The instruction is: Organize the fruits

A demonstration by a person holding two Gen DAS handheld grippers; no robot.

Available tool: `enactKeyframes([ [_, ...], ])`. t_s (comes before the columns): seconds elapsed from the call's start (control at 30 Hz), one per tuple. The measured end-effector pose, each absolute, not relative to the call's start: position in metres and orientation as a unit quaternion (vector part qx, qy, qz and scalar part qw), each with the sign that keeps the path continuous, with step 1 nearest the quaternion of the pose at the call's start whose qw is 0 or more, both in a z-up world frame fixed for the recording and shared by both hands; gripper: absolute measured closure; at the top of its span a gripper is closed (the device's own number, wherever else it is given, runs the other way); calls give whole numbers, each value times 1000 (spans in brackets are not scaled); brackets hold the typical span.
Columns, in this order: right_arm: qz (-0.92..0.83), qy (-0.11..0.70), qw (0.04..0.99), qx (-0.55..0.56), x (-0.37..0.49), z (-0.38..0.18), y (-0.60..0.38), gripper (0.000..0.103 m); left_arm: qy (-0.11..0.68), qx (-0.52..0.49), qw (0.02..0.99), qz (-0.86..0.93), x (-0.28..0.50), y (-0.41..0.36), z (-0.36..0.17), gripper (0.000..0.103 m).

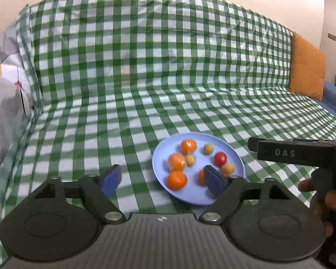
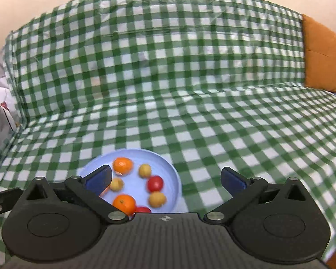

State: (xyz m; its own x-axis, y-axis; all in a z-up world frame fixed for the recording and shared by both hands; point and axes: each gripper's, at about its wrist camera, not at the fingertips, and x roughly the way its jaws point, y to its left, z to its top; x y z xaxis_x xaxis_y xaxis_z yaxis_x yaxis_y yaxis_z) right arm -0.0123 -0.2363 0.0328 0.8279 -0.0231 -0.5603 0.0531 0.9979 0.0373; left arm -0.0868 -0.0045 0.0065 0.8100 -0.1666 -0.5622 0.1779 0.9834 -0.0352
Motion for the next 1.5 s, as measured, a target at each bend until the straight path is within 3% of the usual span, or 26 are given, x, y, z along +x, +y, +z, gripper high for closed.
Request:
enactKeyframes([
  [0.13,-33,309,950,30,-31,39,-240,1,302,19,949,-85,-89,-9,4,1],
  [0.7,-18,326,945,-20,-33,19,-222,1,364,4,930,-50,-58,-11,-25,1],
  [1.5,-18,330,943,-24,-29,16,-227,1,359,16,931,-53,-61,-18,-24,1],
])
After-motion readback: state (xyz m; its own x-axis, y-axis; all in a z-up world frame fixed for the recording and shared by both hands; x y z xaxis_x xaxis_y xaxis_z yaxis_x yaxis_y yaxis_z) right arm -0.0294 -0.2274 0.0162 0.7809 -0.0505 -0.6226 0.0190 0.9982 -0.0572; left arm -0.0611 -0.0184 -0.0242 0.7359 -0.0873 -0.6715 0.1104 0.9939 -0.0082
